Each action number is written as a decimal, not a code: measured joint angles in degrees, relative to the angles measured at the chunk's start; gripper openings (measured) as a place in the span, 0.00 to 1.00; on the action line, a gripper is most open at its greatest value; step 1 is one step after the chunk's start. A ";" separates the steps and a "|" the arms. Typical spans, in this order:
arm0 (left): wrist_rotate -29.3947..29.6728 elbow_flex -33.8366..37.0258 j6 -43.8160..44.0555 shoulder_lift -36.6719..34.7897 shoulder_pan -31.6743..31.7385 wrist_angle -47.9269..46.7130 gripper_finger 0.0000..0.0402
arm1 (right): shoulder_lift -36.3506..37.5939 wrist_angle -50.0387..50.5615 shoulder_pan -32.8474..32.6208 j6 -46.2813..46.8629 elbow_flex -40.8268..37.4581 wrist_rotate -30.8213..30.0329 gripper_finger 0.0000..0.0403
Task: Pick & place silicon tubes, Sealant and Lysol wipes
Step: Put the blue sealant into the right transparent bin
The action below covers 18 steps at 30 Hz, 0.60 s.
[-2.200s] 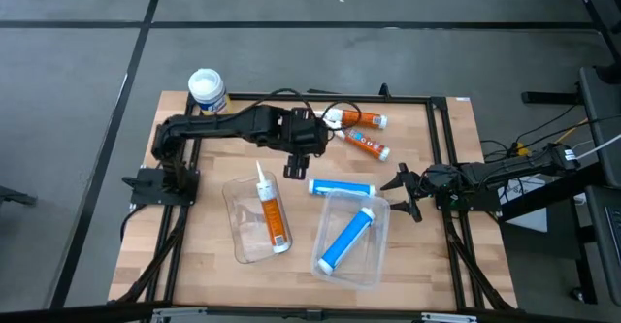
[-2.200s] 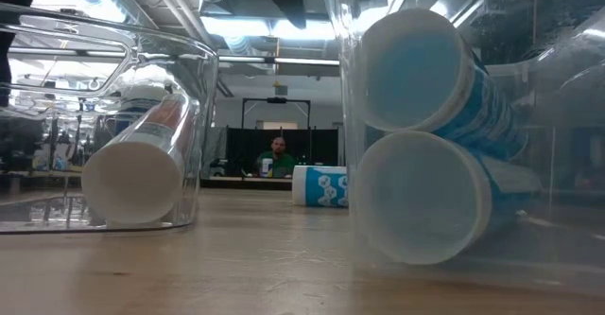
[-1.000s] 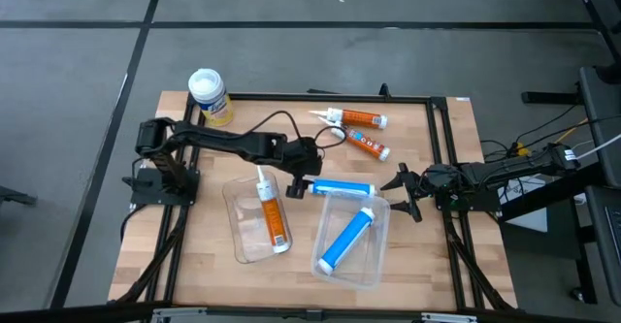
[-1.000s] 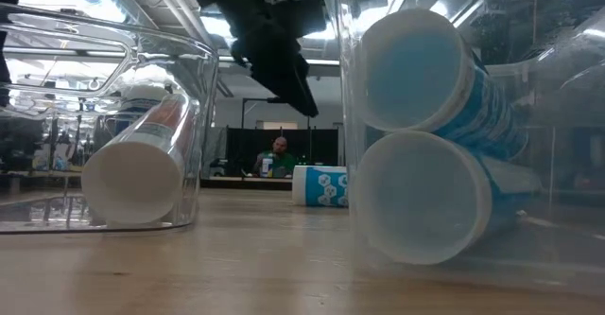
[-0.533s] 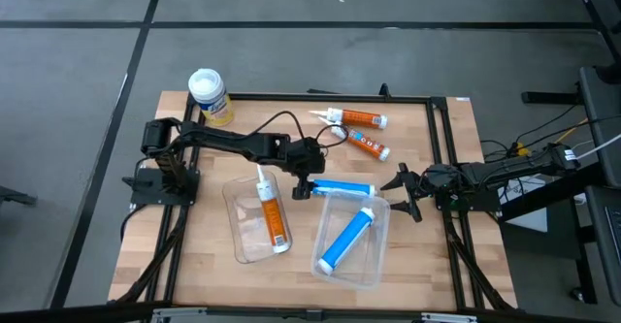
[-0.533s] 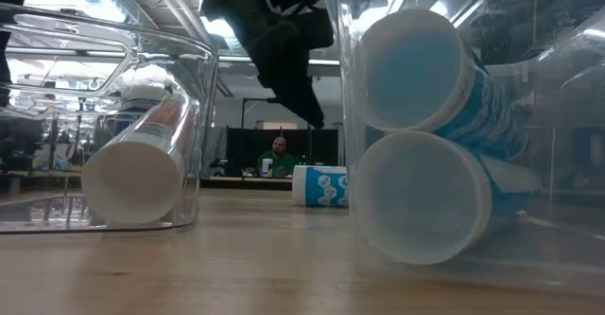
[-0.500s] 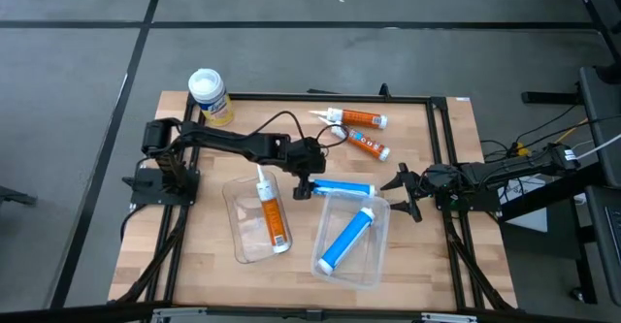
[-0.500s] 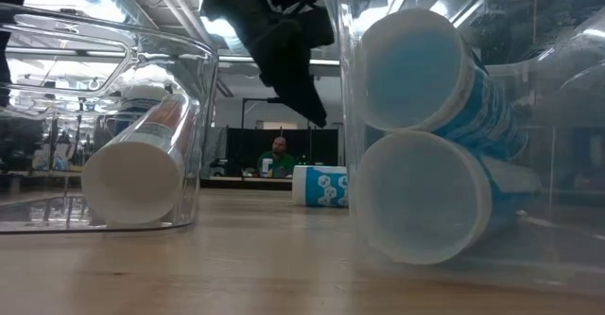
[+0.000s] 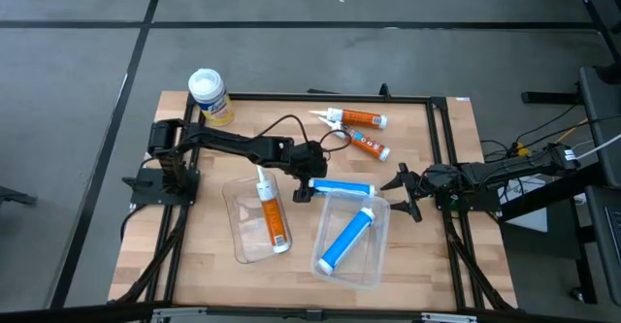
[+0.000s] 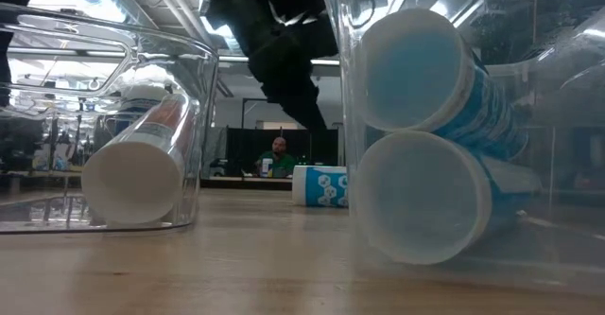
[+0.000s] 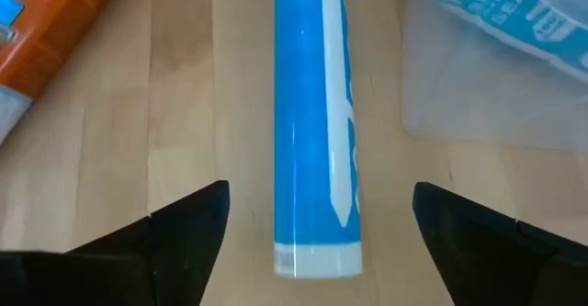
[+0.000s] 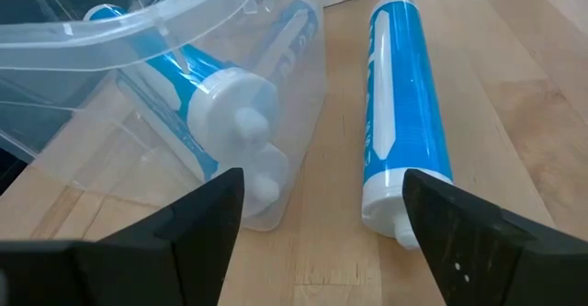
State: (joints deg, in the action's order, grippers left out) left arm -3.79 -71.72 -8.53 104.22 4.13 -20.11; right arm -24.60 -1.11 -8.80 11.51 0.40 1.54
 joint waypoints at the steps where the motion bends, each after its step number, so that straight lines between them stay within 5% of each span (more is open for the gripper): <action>1: 0.02 -0.02 -0.17 0.45 -0.01 0.60 0.85 | -0.02 0.01 0.00 0.00 0.00 0.00 0.74; 18: -0.85 -0.16 -0.20 5.99 -0.52 3.43 0.85 | -0.01 -0.01 0.00 0.00 0.00 0.00 0.74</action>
State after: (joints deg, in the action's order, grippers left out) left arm -4.64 -71.88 -8.73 110.22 3.61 -16.68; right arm -24.61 -1.12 -8.80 11.51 0.40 1.54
